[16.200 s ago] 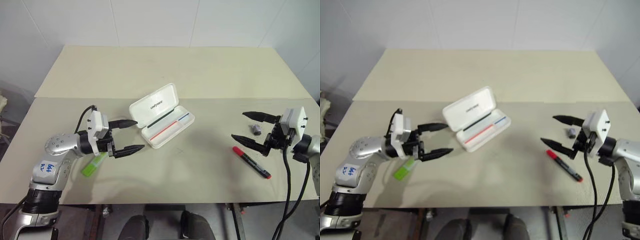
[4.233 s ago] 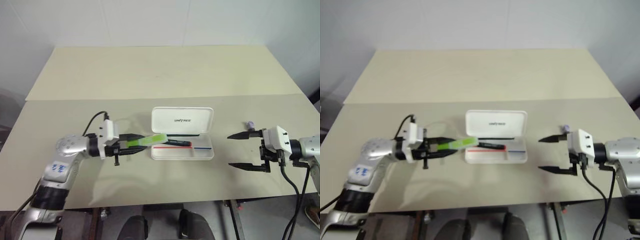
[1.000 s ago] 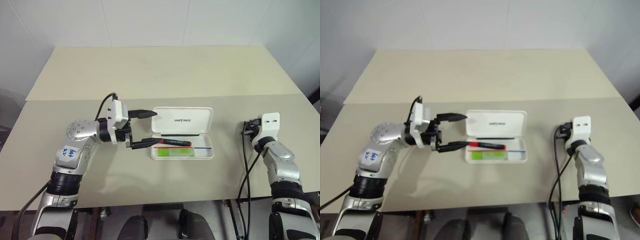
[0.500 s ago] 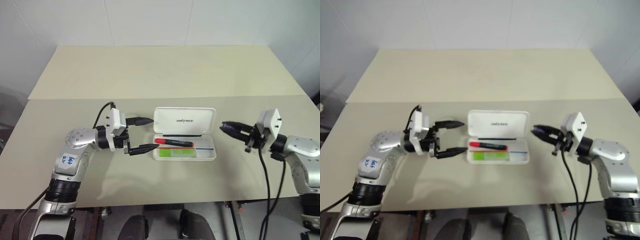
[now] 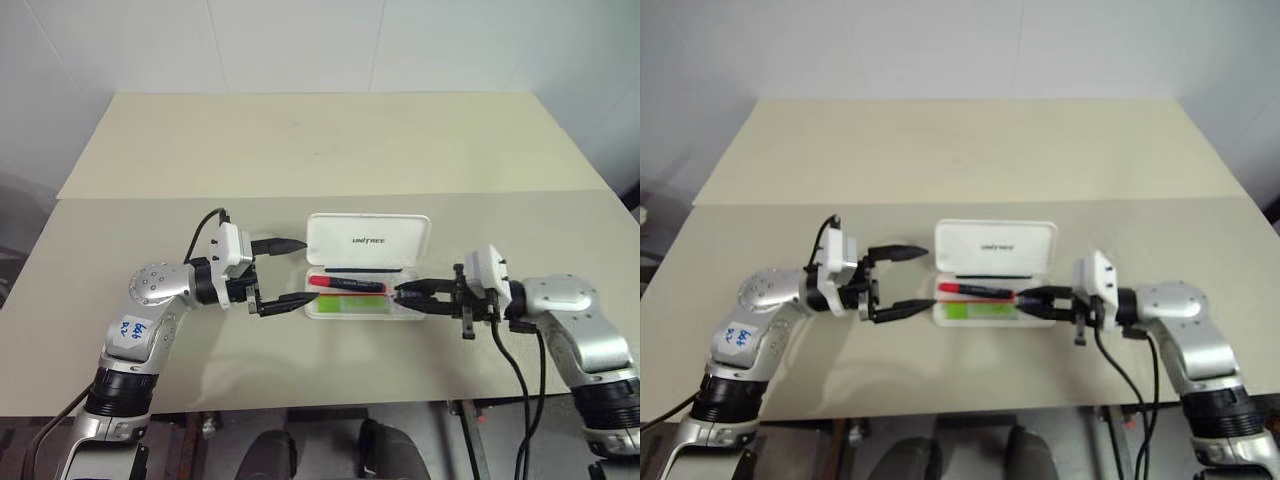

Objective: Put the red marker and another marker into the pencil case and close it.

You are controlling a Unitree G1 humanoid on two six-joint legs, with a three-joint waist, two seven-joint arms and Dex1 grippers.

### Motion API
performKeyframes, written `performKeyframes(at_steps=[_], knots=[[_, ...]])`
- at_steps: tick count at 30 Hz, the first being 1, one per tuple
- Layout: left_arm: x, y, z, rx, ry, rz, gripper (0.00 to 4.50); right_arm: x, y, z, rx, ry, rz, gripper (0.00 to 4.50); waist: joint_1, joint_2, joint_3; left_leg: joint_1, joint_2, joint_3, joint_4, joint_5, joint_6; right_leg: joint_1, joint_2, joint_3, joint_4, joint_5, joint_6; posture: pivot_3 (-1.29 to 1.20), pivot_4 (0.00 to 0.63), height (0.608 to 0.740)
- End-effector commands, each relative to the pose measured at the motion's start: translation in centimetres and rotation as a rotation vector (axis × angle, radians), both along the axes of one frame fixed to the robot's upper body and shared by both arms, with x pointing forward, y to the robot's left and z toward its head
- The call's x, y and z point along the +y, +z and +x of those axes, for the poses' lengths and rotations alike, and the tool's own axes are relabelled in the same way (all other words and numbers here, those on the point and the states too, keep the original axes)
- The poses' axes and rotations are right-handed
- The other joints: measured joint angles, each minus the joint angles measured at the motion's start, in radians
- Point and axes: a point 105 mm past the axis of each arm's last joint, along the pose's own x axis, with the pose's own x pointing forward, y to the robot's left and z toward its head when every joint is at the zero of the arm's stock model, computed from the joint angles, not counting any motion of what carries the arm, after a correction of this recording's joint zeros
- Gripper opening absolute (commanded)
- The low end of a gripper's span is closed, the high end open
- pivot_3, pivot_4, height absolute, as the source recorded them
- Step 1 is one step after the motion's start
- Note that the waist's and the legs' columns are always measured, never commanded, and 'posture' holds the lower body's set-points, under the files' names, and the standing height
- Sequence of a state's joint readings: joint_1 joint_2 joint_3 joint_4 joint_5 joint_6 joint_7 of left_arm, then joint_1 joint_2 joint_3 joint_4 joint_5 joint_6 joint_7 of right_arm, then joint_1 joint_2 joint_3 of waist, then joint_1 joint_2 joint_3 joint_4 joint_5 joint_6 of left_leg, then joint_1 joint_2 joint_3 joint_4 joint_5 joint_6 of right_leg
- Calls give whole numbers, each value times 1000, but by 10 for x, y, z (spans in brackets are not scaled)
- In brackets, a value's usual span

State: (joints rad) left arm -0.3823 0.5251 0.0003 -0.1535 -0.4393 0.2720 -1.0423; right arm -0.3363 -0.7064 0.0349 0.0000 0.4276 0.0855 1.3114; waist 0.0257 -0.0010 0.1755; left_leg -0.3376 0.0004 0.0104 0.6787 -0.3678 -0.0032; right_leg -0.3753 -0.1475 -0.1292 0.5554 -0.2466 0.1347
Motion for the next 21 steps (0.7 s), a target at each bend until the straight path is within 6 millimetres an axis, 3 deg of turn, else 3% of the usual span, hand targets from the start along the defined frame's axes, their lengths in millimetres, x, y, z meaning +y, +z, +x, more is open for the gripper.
performKeyframes(at_steps=[1,6,18,21], knots=[[1,13,-5,-46,-15,-11,4500,2,-3,5,-24,27,-15,393,0,0,0,0,0,0,0,0,0,0,0,0,0,0,0,0,150,740],[4,15,-4,-48,-8,-8,4500,3,-9,9,-15,37,-16,393,-2,0,0,0,0,0,0,0,0,0,0,-1,0,0,0,0,150,740],[7,16,-5,-51,-1,3,4500,-17,-19,16,2,-12,-53,393,-2,0,0,0,0,0,0,0,0,0,0,0,0,0,0,0,150,740],[6,17,-5,-53,-6,3,4500,-20,-22,15,39,-8,-56,1401,-2,0,0,0,0,0,0,0,0,0,0,0,0,0,0,0,150,740]])
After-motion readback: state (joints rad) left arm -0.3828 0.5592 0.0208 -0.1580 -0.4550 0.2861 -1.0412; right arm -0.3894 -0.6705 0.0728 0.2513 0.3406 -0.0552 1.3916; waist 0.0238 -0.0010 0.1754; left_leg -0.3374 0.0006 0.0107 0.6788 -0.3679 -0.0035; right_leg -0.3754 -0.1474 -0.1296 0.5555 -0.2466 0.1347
